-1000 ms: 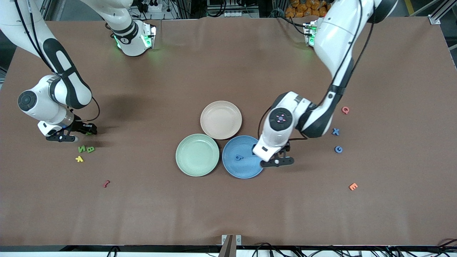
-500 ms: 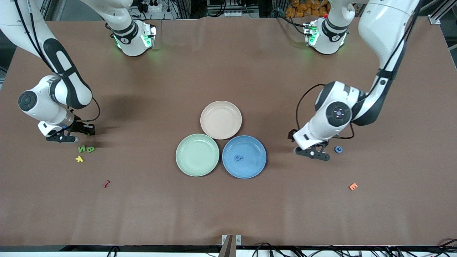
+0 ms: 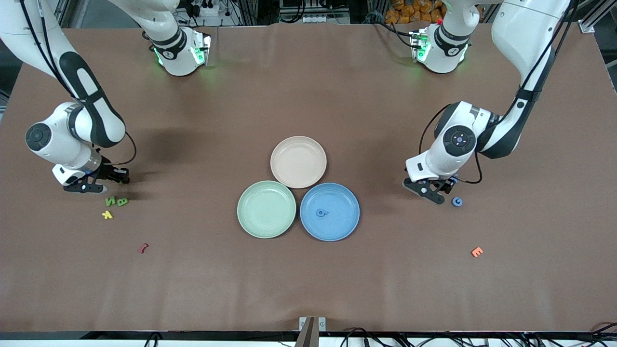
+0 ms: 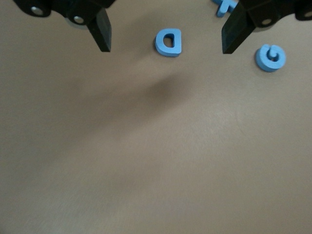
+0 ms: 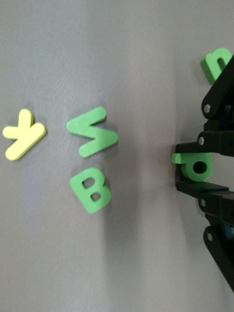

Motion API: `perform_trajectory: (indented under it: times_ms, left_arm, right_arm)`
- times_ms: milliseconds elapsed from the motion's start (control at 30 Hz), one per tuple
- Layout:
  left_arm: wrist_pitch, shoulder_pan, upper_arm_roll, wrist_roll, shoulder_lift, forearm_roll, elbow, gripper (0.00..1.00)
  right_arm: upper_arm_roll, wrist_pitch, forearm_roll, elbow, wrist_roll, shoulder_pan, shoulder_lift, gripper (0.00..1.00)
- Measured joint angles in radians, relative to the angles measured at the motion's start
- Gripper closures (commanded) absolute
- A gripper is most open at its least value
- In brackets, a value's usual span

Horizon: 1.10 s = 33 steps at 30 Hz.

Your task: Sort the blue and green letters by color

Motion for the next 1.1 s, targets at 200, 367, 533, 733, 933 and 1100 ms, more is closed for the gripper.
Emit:
perform_trajectory:
  times_ms: [200, 367, 533, 733, 933, 1100]
  left_arm:
    - [0.137, 0.068, -0.001, 0.024, -0.029, 0.002, -0.129, 0.00]
    - [0.143, 0.078, -0.003, 0.031, -0.047, 0.002, -0.152, 0.00]
    - [0.143, 0.078, -0.010, 0.031, -0.051, 0.002, -0.158, 0.00]
    - [0.162, 0.083, -0.011, 0.031, -0.051, 0.002, -0.179, 0.00]
    - [0.212, 0.102, -0.009, 0.031, -0.048, 0.002, -0.214, 0.00]
    - [0.234, 0.108, -0.010, 0.031, -0.041, 0.002, -0.223, 0.00]
  right_arm:
    - [0.041, -0.113, 0.076, 0.045, 0.006, 0.000, -0.018, 0.95]
    - [0.076, -0.272, 0.177, 0.124, 0.018, 0.006, -0.033, 0.95]
    - [0.101, -0.324, 0.201, 0.181, 0.113, 0.040, -0.042, 0.95]
    - [0.113, -0.326, 0.201, 0.238, 0.356, 0.189, -0.042, 0.95]
    - [0.116, -0.325, 0.200, 0.303, 0.616, 0.362, -0.035, 0.95]
    - [0.114, -0.325, 0.168, 0.364, 0.802, 0.469, -0.005, 0.95]
